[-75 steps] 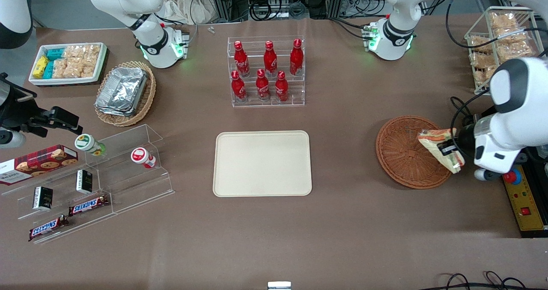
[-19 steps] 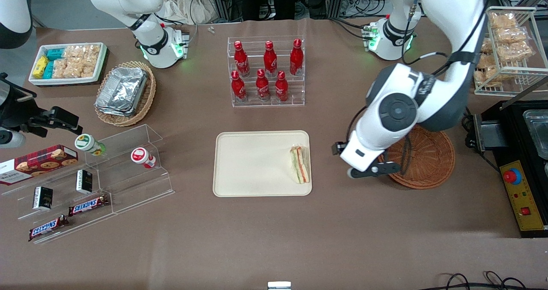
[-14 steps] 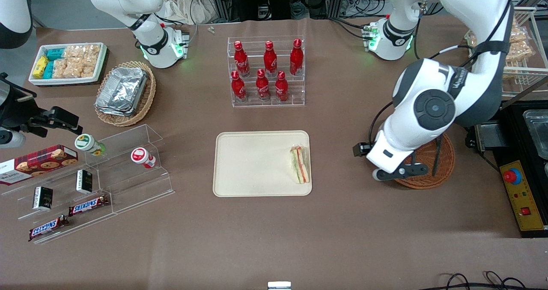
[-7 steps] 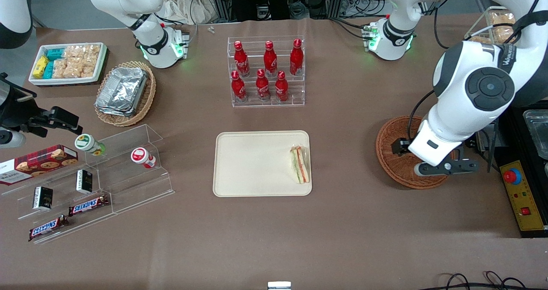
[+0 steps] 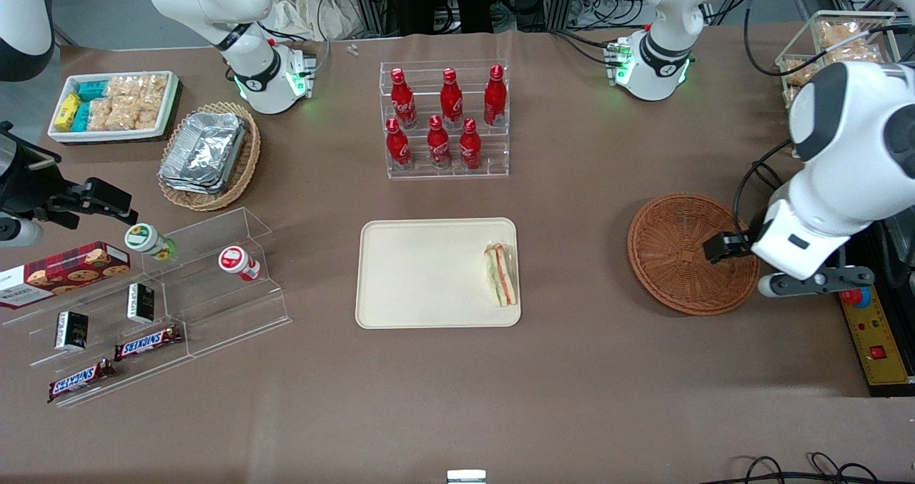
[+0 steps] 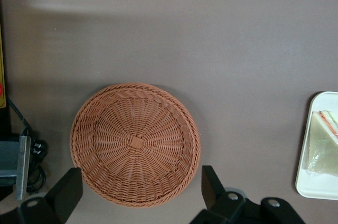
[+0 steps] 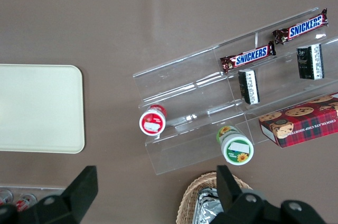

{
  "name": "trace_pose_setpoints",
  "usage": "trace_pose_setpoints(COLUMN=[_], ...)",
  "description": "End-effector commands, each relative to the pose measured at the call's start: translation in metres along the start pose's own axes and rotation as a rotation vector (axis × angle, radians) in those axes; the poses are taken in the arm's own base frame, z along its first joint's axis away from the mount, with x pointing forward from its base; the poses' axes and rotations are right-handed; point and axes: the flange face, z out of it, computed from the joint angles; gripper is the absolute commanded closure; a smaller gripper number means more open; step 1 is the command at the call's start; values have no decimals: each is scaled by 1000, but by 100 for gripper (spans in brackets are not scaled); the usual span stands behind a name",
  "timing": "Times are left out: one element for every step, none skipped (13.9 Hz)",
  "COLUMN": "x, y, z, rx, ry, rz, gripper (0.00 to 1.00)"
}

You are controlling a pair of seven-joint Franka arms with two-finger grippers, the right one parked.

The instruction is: Place sandwich from basket to tray

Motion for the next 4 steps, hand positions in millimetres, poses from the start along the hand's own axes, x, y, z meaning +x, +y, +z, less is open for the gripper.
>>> trace_pose_setpoints(x=[-2,1,2,2], y=[-10,-26,-30,-32], z=[-10,-10,-10,-10], rx=[-13,-17,-28,-44], ry=[8,12,11,3], rz=[8,10,26,21], gripper=[0,0,0,0])
